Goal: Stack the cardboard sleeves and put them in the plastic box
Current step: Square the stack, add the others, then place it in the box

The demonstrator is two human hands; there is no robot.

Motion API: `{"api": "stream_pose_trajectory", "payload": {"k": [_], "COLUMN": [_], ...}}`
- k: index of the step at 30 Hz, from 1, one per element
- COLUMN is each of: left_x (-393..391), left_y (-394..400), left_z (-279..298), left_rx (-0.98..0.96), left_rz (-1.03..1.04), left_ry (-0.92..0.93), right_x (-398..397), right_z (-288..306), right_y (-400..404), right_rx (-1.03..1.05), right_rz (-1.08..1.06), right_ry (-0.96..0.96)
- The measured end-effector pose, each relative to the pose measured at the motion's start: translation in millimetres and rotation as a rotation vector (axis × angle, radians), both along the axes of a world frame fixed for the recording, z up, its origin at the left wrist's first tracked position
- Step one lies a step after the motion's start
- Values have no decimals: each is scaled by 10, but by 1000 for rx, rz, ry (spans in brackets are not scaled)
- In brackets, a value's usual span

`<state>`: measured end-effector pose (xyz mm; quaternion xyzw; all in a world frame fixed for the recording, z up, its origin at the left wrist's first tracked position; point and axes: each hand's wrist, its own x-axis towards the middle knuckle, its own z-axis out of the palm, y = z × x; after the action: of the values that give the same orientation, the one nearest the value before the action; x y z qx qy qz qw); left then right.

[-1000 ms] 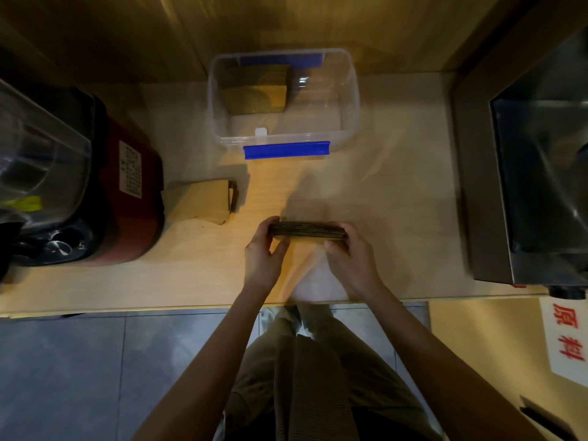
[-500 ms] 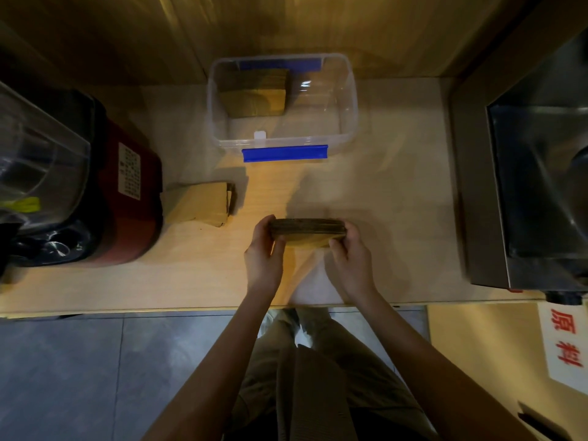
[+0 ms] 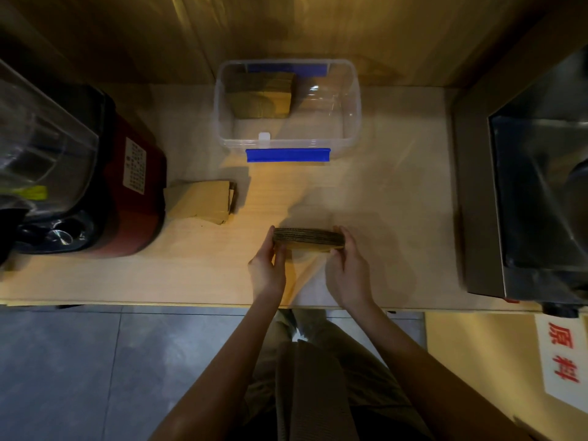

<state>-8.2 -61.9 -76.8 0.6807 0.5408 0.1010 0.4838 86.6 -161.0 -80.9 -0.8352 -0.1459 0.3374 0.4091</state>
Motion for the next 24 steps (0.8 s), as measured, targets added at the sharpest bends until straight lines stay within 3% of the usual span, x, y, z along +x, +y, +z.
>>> {"api": "stream_pose_trajectory", "payload": {"k": [6,12,24], "left_x": [-19,-124,-537], "left_y": [85,263,1165], "left_z": [52,136,455], "left_rx": [38,123,242], "left_rz": [5,16,207], "left_ry": [41,97,91], "right_x": [112,255,-112], "right_z": [67,137,439], "right_y": [11,334,1444], "right_rx": [-9,-99,50], "right_rz": [128,215,26], "right_ry": [-63,45,175]}}
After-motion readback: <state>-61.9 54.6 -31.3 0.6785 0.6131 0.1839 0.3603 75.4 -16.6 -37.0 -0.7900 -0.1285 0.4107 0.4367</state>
